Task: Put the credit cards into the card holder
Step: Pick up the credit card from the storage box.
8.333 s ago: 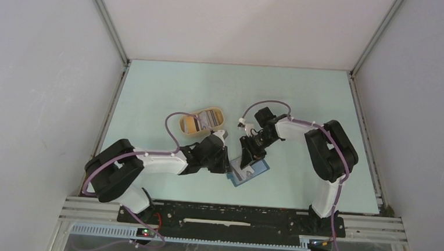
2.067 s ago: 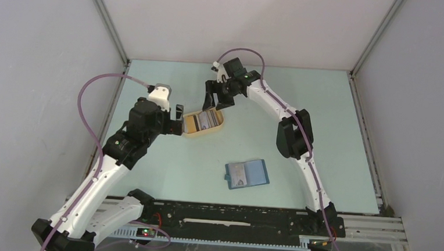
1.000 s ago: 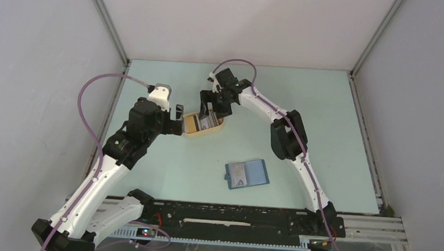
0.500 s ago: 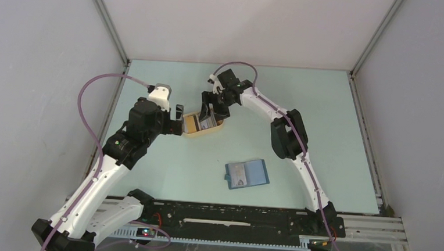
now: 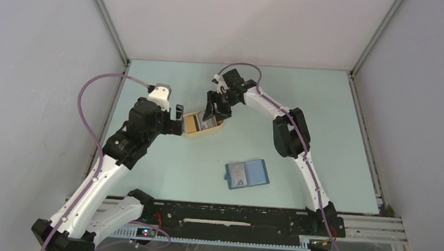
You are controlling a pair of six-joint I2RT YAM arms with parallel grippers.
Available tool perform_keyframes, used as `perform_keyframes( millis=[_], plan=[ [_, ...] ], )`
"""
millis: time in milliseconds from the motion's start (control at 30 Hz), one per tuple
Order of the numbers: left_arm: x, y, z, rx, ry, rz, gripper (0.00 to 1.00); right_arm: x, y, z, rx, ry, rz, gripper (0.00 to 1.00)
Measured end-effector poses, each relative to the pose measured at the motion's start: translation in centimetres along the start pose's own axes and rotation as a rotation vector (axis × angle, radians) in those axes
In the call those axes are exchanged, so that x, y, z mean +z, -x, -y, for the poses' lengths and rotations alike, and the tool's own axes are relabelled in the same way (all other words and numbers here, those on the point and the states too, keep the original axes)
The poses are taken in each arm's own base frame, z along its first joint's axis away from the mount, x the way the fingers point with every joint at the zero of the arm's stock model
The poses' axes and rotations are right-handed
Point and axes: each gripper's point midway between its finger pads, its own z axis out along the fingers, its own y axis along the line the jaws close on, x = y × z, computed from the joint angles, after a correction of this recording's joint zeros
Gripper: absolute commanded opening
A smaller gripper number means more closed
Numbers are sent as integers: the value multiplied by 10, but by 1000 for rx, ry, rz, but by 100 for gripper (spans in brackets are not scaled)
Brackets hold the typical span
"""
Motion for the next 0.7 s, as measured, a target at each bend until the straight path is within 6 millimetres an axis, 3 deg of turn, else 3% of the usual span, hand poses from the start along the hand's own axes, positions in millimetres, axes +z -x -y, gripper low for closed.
perform_keyframes(
  millis=[700],
  plan=[
    [0,0,0,0,0,0,100,-7,3,7,22,26,0,55]
  ],
)
